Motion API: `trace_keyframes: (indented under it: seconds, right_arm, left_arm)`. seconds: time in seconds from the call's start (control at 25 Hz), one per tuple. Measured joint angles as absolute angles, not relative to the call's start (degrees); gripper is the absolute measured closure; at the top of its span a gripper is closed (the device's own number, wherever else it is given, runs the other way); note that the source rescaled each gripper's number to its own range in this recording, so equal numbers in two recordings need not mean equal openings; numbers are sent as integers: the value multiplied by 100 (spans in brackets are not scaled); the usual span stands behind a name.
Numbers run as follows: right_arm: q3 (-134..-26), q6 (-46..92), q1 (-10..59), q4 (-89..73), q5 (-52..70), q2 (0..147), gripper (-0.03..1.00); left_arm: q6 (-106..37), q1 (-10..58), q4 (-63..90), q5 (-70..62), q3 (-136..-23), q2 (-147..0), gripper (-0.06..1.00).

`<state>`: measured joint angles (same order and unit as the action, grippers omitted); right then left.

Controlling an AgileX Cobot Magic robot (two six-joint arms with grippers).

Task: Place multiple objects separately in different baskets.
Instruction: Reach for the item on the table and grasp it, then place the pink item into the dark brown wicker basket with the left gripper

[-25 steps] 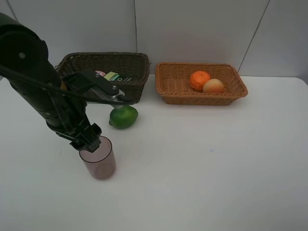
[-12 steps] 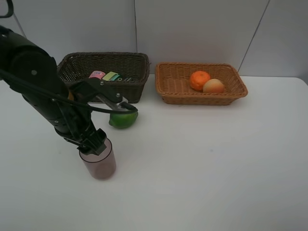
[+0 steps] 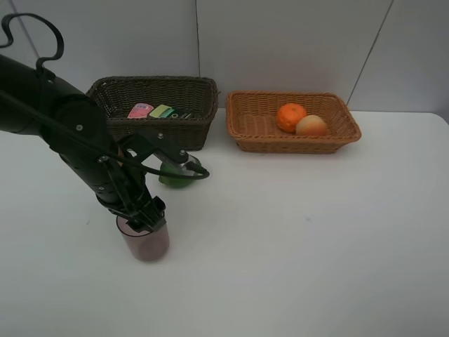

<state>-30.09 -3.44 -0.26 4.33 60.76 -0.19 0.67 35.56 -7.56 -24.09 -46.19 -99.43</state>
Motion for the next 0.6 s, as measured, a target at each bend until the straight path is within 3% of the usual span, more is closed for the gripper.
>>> trace_keyframes:
  seconds: [0.08,0.24,0.32,0.36,0.6]
  right_arm:
    - [-3009,-344,-26,433,6076,-19,-3]
    - [-3009,-344,-26,433,6076,-19,-3]
    - [-3009,-344,-26,433,6076,-19,-3]
    - [-3009,-344,-26,433,6076,-19,-3]
    - [-3009,-344,-26,433,6076,-19,-3]
  left_arm:
    - [67,3556,-756,-2377,-4619,-10000,10]
    - [67,3556,-756,-2373,-4619,-10050,68]
    - [67,3556,-743,-2373,-4619,-10050,91]
    - [67,3556,-697,-2364,-4619,-10036,94]
    - [67,3556,-708,-2339,-4619,-10036,94]
